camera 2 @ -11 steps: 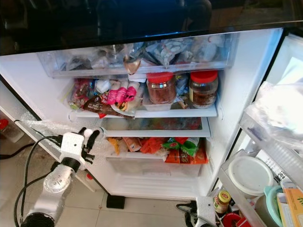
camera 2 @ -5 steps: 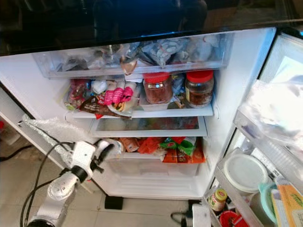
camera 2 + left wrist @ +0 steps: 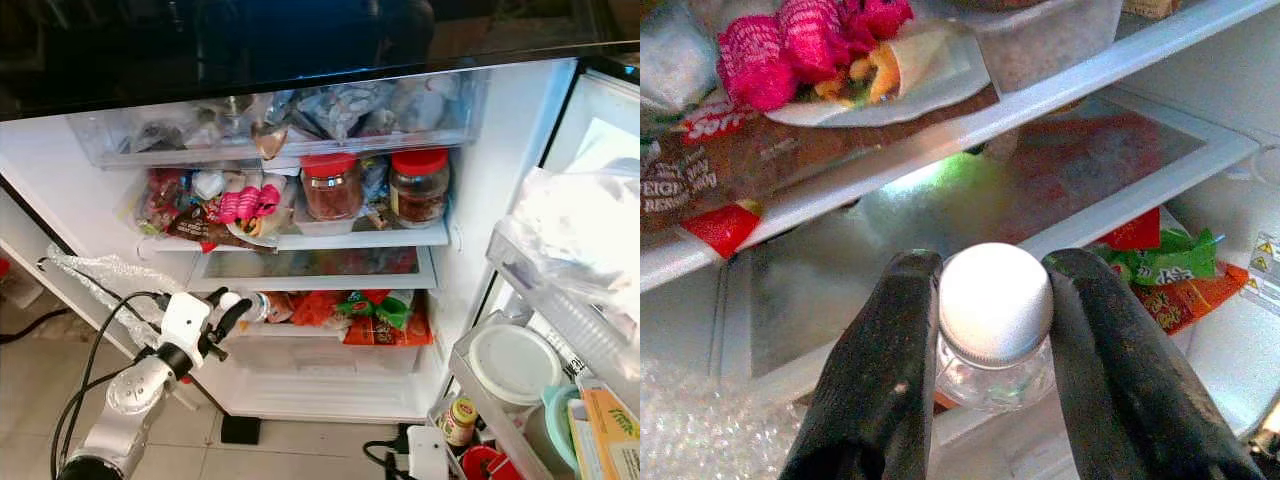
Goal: Restocking fridge
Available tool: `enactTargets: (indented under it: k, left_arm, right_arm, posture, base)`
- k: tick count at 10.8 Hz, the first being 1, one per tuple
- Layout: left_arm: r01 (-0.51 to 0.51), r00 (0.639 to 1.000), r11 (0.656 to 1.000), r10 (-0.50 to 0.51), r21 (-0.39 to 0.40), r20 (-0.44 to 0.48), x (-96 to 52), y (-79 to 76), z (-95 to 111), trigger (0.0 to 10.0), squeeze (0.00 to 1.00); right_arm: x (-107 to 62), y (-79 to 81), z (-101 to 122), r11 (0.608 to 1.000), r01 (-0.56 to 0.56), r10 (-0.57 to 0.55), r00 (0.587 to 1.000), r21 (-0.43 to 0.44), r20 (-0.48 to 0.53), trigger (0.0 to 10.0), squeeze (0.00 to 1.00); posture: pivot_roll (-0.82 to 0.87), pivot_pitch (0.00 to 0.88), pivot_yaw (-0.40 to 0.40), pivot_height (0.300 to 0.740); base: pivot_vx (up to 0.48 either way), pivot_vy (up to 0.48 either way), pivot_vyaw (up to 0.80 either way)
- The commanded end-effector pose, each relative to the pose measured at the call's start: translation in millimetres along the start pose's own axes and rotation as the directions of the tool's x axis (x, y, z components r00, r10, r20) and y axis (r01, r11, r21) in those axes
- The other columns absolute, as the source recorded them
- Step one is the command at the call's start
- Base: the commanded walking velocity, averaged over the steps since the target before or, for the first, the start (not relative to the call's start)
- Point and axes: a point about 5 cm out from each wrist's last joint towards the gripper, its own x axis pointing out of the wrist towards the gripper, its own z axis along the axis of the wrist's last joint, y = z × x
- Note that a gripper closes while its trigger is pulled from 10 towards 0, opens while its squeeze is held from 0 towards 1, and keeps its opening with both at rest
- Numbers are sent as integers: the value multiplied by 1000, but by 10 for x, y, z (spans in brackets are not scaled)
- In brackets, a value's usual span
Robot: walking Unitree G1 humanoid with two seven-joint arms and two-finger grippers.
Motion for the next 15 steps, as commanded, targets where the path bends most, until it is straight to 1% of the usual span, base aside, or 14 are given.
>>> enactTargets:
  k: [1,2,9,10,11,12,14,15]
  left_arm:
    - [-5,1000,1000,5,-4,6,-16,36,16,10000,0]
    - [-6,1000,1000,6,-4,5,-15,38,17,10000,0]
    - [-5,1000,1000,5,-5,5,-16,37,18,10000,0]
    - [-12,1000,1000,12,-4,-22,-29,90,-30,10000,0]
    - [-14,999,1000,14,1,-38,-38,115,-61,10000,0]
    - [-11,999,1000,11,9,-45,-44,113,-75,10000,0]
    - [-9,999,1000,10,11,-46,-50,108,-78,10000,0]
    - [-6,999,1000,7,17,-47,-52,108,-82,10000,0]
  right_arm:
    - [-5,46,-8,1000,-17,17,1000,-1,3,10000,0]
    - [-3,51,-5,1000,-23,23,1000,-11,2,10000,0]
    - [-1,50,-4,1000,-25,25,1000,-12,1,10000,0]
    - [7,73,126,1000,-23,23,995,-7,102,10000,0]
    - [2,104,257,999,-33,34,978,-5,204,10000,0]
    - [-14,129,343,999,-42,45,960,-15,277,10000,0]
    - [-38,123,464,999,-38,41,929,-14,367,10000,0]
    - [-65,86,568,1000,-20,24,898,-13,440,10000,0]
  posture:
    - [-145,1,109,740]
    - [-145,1,109,740]
    - [-145,1,109,740]
    - [-168,53,134,740]
    - [-171,55,135,740]
    - [-171,56,136,740]
    - [-171,57,135,740]
    - [-171,58,135,740]
  base:
    - [0,0,0]
    - [0,0,0]
    - [0,0,0]
    - [0,0,0]
    - [0,0,0]
    - [0,0,0]
    - [0,0,0]
    - [0,0,0]
